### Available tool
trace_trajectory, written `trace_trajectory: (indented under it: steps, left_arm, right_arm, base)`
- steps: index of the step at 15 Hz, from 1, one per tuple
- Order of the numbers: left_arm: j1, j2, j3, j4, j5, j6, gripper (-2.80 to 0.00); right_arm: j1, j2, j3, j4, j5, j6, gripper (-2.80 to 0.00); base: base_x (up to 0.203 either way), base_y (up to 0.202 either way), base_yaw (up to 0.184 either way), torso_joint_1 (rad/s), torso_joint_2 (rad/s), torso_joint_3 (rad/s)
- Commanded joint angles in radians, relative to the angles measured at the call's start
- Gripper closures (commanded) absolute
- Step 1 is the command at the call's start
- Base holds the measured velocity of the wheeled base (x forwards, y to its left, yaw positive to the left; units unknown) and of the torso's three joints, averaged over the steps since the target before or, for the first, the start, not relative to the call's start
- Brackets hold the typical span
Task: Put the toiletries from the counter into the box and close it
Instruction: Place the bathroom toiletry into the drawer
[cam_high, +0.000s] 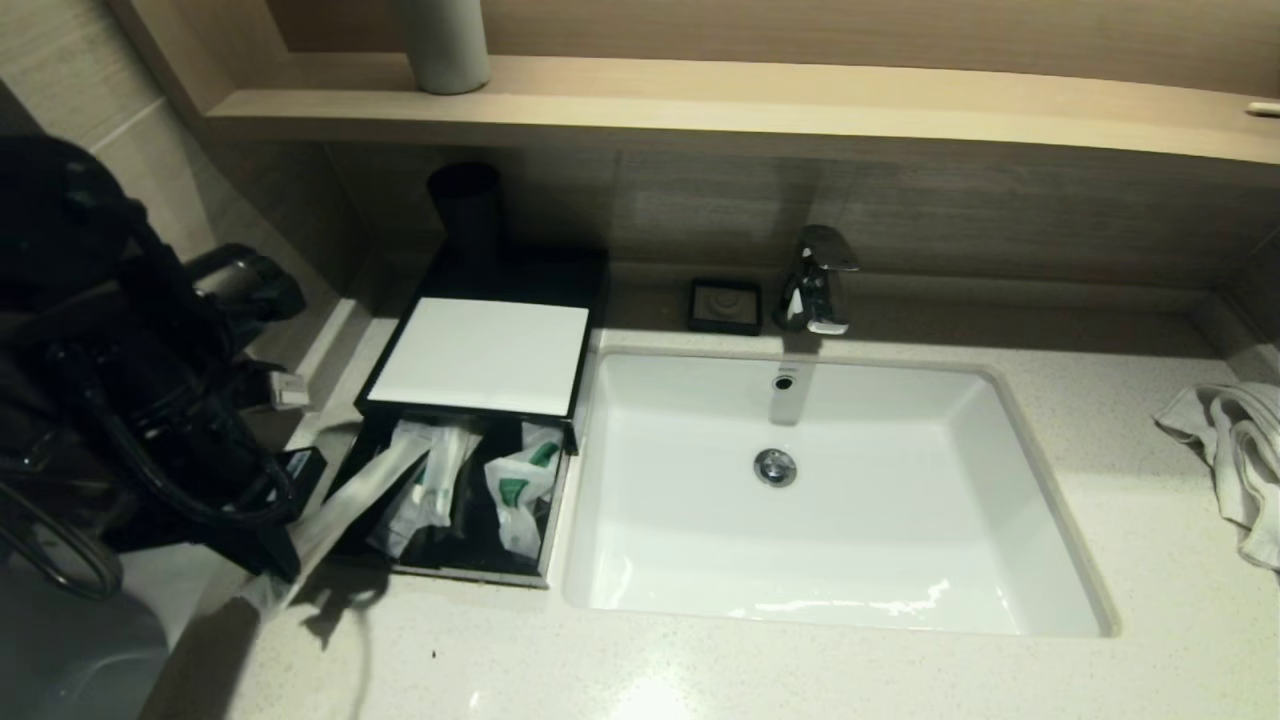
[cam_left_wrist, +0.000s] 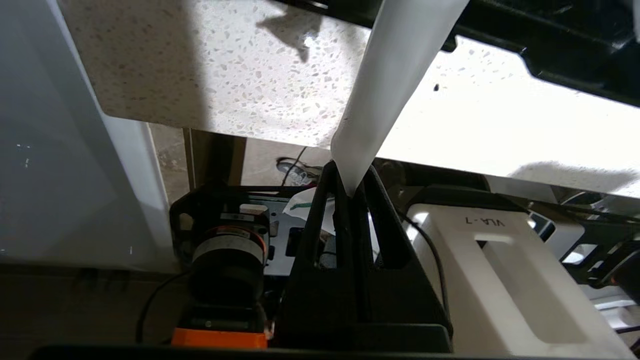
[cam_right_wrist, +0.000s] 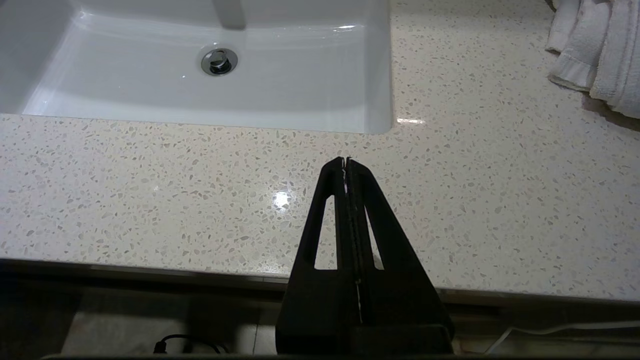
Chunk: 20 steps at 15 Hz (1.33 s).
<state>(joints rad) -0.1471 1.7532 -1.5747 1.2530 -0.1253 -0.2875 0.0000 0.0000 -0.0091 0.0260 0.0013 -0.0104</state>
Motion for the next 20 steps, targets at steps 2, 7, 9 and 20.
trace_trajectory:
  steps: [2, 7, 9, 20]
  left_arm:
    - [-0.006, 0.036, -0.034, 0.0, -0.004, -0.025, 0.0]
    - [-0.027, 0.07, -0.065, -0.028, -0.004, -0.064, 0.0]
    - [-0.033, 0.082, -0.066, -0.045, -0.004, -0.073, 0.0]
    - [-0.051, 0.109, -0.102, -0.133, -0.007, -0.125, 0.0]
  right_arm:
    - [0.0, 0.0, 0.0, 0.0, 0.0, 0.0, 0.0]
    - [0.0, 0.0, 0.0, 0.0, 0.0, 0.0, 0.0]
    - [0.0, 0.0, 0.0, 0.0, 0.0, 0.0, 0.0]
    - [0.0, 0.0, 0.0, 0.0, 0.0, 0.0, 0.0]
  base:
    - [0.0, 0.0, 0.0, 0.0, 0.0, 0.0]
    - [0.0, 0.0, 0.0, 0.0, 0.0, 0.0]
    - [0.0, 0.0, 0.0, 0.0, 0.0, 0.0]
    - [0.0, 0.0, 0.0, 0.0, 0.0, 0.0]
